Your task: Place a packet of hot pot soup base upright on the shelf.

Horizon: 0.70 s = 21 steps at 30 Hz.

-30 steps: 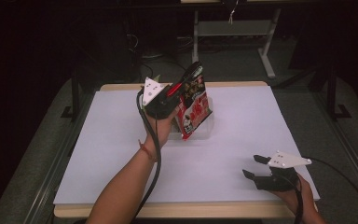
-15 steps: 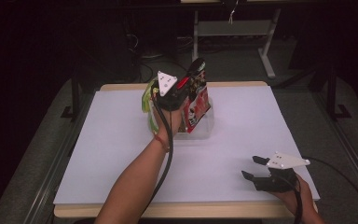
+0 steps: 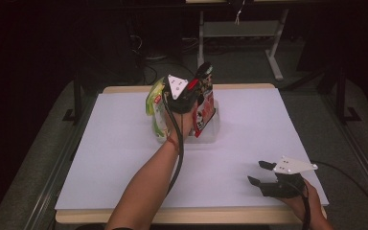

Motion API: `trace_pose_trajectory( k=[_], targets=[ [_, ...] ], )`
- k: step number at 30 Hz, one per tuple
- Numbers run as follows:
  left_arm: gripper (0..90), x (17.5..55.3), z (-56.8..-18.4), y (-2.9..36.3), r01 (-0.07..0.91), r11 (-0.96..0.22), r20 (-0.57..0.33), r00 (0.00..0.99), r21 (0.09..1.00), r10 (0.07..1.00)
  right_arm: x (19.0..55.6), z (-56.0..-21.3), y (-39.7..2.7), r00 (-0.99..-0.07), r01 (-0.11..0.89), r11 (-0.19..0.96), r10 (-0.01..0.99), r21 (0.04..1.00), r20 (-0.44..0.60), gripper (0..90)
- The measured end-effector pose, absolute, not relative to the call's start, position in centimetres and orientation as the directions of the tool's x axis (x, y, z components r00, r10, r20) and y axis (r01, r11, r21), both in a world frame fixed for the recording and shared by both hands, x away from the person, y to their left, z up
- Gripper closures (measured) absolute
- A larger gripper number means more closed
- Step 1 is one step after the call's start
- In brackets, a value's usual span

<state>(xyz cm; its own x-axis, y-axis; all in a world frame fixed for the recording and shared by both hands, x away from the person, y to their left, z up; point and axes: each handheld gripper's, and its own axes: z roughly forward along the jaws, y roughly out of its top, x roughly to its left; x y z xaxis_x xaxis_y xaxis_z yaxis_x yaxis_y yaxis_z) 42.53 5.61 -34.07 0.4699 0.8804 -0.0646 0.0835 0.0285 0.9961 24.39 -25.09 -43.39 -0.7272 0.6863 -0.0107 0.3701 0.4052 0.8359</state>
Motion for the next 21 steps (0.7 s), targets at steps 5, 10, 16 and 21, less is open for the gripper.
trace_pose_trajectory(
  k=[5,10,16,21],
  targets=[
    [76.3,42.0,-34.3,5.6,0.069,0.016,-0.048,0.496,0.998,0.867,24.3,-43.3,-25.1,-0.726,0.369,0.404,0.688,0.837,-0.012,31.9],
    [75.7,41.9,-34.5,5.7,0.07,0.007,-0.043,0.521,0.998,0.853,24.4,-43.4,-25.0,-0.727,0.371,0.406,0.686,0.835,-0.01,31.9],
    [74.6,42.1,-35.1,6.1,0.089,0.008,-0.057,0.561,0.996,0.826,24.4,-43.4,-25.0,-0.728,0.374,0.407,0.686,0.833,-0.008,31.9],
    [74.8,42.3,-36.3,6.4,0.124,-0.016,-0.056,0.555,0.992,0.83,24.4,-43.4,-24.9,-0.732,0.369,0.415,0.681,0.832,-0.015,31.9]
  ],
)
